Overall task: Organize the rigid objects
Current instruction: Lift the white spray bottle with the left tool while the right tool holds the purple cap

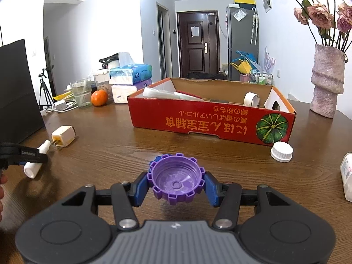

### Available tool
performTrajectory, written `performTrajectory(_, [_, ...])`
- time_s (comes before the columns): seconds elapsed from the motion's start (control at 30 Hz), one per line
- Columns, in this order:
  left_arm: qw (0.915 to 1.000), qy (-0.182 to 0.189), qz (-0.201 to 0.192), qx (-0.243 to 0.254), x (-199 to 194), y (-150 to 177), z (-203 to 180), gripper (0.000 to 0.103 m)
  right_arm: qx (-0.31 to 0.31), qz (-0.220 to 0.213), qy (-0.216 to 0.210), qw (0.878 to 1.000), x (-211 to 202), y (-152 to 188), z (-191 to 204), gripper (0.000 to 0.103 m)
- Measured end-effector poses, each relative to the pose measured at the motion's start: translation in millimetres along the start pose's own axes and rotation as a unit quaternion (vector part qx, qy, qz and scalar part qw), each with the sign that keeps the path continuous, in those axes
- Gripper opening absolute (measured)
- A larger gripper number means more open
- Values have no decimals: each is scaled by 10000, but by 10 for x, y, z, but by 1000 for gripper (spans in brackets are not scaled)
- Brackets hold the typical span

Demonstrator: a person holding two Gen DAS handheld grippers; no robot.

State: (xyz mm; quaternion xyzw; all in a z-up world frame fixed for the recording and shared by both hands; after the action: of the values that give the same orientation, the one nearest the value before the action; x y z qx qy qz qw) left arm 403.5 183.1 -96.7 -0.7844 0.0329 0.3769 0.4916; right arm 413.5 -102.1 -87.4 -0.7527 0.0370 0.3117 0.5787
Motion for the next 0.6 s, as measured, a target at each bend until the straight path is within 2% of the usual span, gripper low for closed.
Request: performTrajectory(0.6, [9969, 734, -47, 280, -513, 291, -275, 28, 187, -231, 109, 9995, -263, 90, -102, 53])
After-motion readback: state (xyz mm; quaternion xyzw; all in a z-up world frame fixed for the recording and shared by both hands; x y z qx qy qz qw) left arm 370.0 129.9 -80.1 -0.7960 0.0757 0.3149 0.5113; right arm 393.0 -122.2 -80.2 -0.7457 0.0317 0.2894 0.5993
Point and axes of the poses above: each gripper's, at about its wrist camera, not at the fingertips, and x roughly the way its jaws point, z to its left, y to its underside, the point moved 4 cm from there along x, roughly the way its jaws point, and after that the axes turned 14 degrees about -x, right-handed, at the moved point
